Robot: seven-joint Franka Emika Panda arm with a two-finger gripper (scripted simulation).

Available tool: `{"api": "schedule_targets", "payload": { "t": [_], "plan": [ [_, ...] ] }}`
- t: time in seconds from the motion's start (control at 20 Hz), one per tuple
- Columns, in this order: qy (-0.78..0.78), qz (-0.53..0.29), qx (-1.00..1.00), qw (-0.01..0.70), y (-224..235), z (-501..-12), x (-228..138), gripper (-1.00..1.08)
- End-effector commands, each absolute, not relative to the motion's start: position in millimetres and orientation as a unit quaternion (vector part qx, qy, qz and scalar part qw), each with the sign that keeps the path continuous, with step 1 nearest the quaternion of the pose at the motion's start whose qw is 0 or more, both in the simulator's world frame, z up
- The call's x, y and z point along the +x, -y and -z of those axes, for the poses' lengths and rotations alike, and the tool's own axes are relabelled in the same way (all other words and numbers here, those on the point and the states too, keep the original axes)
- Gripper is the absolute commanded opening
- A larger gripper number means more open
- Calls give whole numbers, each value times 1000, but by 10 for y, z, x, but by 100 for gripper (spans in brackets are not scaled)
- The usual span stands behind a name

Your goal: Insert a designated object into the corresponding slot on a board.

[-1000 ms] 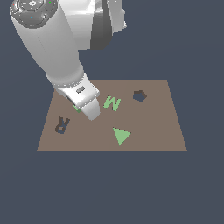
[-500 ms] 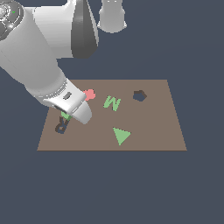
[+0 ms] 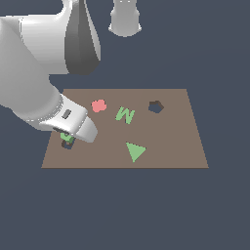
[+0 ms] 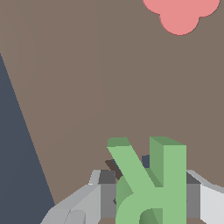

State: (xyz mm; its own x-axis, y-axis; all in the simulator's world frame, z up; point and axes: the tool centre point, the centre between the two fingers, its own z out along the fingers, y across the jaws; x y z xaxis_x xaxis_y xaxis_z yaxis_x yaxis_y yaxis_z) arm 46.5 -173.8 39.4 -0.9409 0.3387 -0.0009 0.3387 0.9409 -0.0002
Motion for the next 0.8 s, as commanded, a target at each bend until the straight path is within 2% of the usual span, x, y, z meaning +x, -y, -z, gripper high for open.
{"api": "schedule_targets", "payload": {
  "t": [0.0,0.75],
  "plan": [
    [-988,0,153,1,1762,-397,524,-100],
    [-993,0,119,1,1793,-400,639,-100]
  ]
}}
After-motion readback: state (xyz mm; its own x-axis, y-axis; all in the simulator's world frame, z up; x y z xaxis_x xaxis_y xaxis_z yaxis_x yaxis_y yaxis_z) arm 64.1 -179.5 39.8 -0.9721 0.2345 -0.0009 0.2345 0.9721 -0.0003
